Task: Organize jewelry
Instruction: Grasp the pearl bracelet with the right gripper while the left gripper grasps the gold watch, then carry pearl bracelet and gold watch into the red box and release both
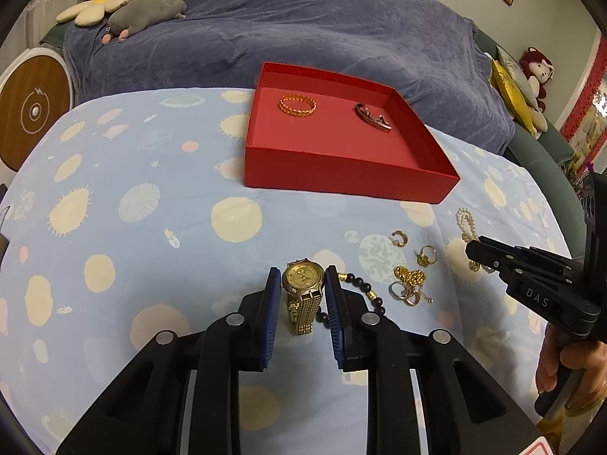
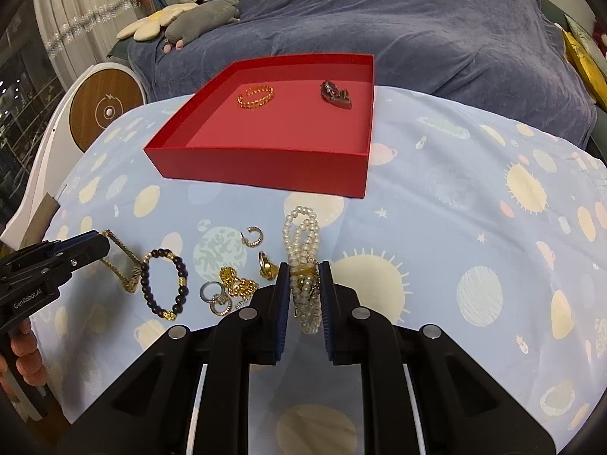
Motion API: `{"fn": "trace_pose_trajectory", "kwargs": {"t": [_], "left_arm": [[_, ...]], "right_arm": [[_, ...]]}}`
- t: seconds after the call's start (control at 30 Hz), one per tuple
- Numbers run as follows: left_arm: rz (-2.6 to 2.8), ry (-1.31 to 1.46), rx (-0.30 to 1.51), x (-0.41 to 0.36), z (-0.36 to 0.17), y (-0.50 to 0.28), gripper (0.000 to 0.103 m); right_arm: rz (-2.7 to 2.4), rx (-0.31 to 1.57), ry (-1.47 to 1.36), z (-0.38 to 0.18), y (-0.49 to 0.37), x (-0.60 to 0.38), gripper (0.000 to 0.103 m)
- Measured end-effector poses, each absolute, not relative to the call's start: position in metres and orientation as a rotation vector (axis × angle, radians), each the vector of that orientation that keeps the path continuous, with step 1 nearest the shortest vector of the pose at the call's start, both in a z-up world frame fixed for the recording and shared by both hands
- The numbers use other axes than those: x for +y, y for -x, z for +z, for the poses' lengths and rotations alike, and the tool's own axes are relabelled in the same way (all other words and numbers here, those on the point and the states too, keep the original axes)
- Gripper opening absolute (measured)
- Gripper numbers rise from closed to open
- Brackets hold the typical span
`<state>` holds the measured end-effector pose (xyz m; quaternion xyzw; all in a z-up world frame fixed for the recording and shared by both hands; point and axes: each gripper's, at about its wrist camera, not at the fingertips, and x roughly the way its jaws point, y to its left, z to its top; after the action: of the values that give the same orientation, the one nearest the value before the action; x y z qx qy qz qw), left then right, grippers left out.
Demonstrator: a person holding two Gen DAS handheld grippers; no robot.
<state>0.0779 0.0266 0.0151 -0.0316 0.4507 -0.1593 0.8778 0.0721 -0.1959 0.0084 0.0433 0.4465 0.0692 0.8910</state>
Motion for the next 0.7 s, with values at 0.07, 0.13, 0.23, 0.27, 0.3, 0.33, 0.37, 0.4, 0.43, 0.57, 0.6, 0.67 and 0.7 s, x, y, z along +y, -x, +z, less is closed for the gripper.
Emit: {"fn": "trace_pose_trajectory", "kwargs": {"t": [0.07, 0.13, 0.23, 0.27, 0.3, 0.33, 0.37, 0.4, 0.43, 0.57, 0.6, 0.67, 0.7], "left_arm": [[-0.332, 0.072, 0.928, 0.025, 0.02, -0.08, 0.02], [-0.331, 0.077, 0.917, 0.023, 0.024, -0.082, 0.02], [-0.333, 0.083, 0.9, 0.02, 0.03, -0.085, 0.02], [-0.334, 0.085, 0.893, 0.019, 0.033, -0.086, 0.02], [-0.335, 0.088, 0.885, 0.018, 0.036, -0.088, 0.02], [-0.337, 0.09, 0.877, 0.017, 0.039, -0.089, 0.02], [-0.337, 0.088, 0.867, 0.015, 0.043, -0.091, 0.02], [-0.332, 0.083, 0.853, 0.013, 0.047, -0.094, 0.02], [-0.326, 0.082, 0.841, 0.012, 0.052, -0.098, 0.02], [-0.345, 0.1, 0.819, 0.005, 0.073, -0.125, 0.02], [-0.346, 0.092, 0.807, 0.003, 0.077, -0.132, 0.02], [-0.333, 0.048, 0.774, -0.006, 0.084, -0.149, 0.02], [-0.327, 0.037, 0.764, -0.009, 0.085, -0.158, 0.02]], "right_arm": [[0.146, 0.915, -0.096, 0.013, -0.072, -0.195, 0.015], [0.15, 0.903, -0.103, 0.018, -0.074, -0.193, 0.015], [0.154, 0.879, -0.11, 0.027, -0.076, -0.19, 0.015], [0.154, 0.87, -0.112, 0.03, -0.077, -0.19, 0.015], [0.151, 0.863, -0.114, 0.033, -0.078, -0.19, 0.015], [0.15, 0.857, -0.118, 0.035, -0.08, -0.19, 0.015], [0.149, 0.851, -0.122, 0.038, -0.082, -0.19, 0.015], [0.147, 0.846, -0.124, 0.04, -0.084, -0.19, 0.015], [0.15, 0.843, -0.128, 0.043, -0.087, -0.19, 0.015], [0.159, 0.819, -0.127, 0.057, -0.109, -0.191, 0.015], [0.157, 0.812, -0.131, 0.06, -0.116, -0.193, 0.015], [0.154, 0.806, -0.145, 0.065, -0.136, -0.198, 0.015], [0.151, 0.803, -0.149, 0.067, -0.145, -0.199, 0.015]]}}
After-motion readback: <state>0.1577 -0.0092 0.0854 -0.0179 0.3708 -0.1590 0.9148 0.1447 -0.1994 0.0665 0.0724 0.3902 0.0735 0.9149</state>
